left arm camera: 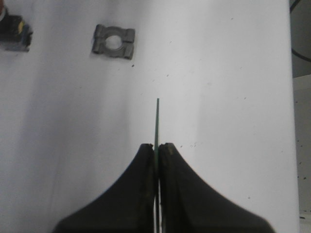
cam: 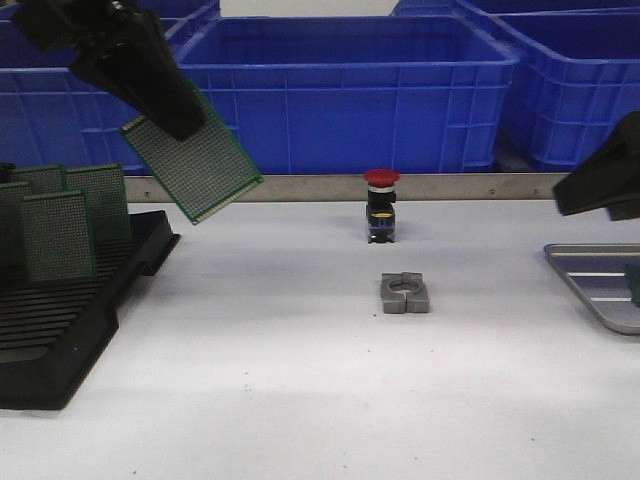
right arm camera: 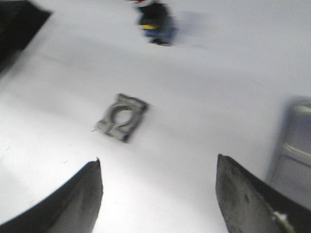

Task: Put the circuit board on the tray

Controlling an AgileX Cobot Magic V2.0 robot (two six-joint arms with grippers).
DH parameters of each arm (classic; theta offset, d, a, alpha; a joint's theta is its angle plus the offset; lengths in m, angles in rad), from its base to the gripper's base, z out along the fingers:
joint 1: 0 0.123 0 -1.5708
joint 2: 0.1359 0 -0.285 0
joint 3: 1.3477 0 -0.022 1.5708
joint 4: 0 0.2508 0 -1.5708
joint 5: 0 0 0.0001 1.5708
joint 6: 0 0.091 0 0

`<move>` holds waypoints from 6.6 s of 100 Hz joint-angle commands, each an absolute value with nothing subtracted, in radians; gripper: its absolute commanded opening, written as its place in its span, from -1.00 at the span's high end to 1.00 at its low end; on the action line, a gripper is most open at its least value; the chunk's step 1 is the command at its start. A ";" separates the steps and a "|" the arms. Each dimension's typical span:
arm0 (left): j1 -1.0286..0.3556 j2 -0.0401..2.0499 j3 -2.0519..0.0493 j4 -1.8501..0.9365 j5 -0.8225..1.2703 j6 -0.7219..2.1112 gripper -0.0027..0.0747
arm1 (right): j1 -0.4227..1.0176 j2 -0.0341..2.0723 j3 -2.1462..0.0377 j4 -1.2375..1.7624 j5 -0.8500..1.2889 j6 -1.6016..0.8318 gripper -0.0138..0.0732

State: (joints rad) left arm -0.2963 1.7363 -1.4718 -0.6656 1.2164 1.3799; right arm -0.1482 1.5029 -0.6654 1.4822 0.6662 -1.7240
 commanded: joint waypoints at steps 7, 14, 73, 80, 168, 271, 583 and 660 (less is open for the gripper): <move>-0.369 1.701 -1.505 -0.735 1.285 1.371 0.98 | -0.021 1.475 -0.694 1.525 0.844 -2.033 -0.51; -0.401 1.702 -1.505 -0.740 1.284 1.371 0.98 | 0.036 1.475 -0.694 1.525 0.875 -2.098 -0.51; -0.523 1.702 -1.505 -0.827 1.277 1.371 0.98 | 0.252 1.475 -0.694 1.745 0.953 -2.138 -0.45; -0.523 1.702 -1.505 -0.834 1.277 1.371 0.98 | 0.252 1.475 -0.694 1.793 0.937 -2.138 -0.24; -0.486 1.702 -1.515 -0.816 1.195 1.362 -0.30 | 0.251 1.475 -0.692 1.801 0.866 -2.103 0.84; -0.355 1.702 -1.536 -0.806 1.180 1.331 -0.29 | -0.035 1.563 -0.690 1.895 0.124 -1.771 0.82; -0.143 0.134 -0.330 -0.814 0.250 0.944 0.98 | -0.052 0.068 -0.189 1.895 0.285 -1.905 0.82; -0.127 0.134 -0.246 -0.475 0.097 0.486 0.98 | -0.052 0.068 -0.189 1.895 0.285 -1.905 0.82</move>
